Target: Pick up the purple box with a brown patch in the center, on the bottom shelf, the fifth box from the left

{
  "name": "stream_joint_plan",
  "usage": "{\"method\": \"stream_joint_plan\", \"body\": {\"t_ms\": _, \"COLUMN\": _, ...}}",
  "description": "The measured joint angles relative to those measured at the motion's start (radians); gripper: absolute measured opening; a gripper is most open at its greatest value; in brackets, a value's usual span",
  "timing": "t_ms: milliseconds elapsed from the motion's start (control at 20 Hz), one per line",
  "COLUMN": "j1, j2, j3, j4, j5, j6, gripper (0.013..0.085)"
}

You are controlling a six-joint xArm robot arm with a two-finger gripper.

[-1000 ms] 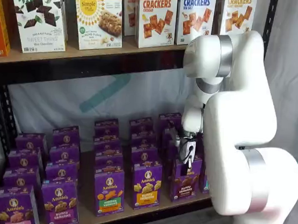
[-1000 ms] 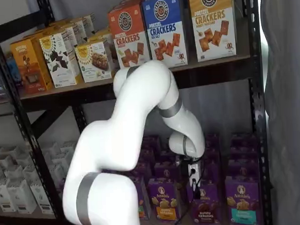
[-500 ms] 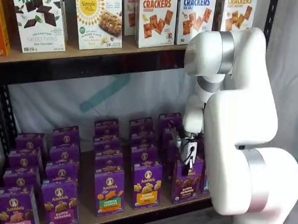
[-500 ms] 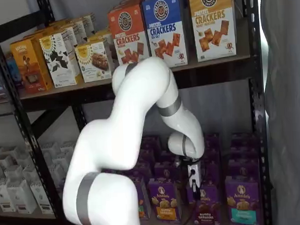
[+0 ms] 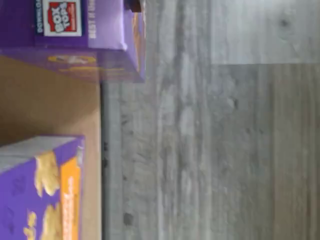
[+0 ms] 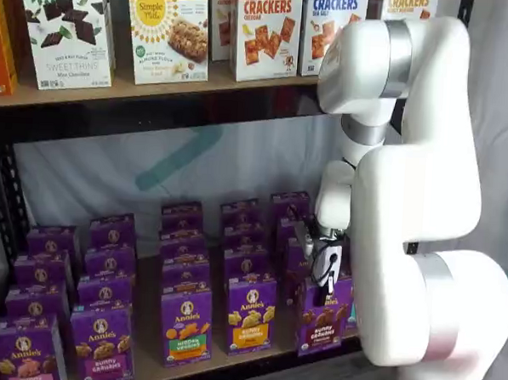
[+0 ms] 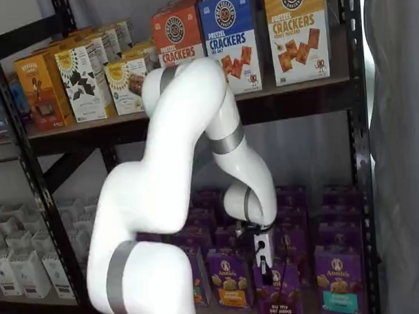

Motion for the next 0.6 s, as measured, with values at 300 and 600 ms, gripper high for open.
{"method": "stream_joint_plan", "body": {"t_ms": 300, "j1": 0.031, "j2": -0.214, "j3": 0.225, "j4": 0.057, "j5": 0.004, "j6": -0.023, "gripper": 0.0330}}
{"method": "stream_joint_plan", "body": {"t_ms": 600, "j1": 0.052, "j2": -0.424, "j3": 0.380, "j4": 0.046, "j5": 0.057, "j6": 0.013, "gripper": 0.0330}}
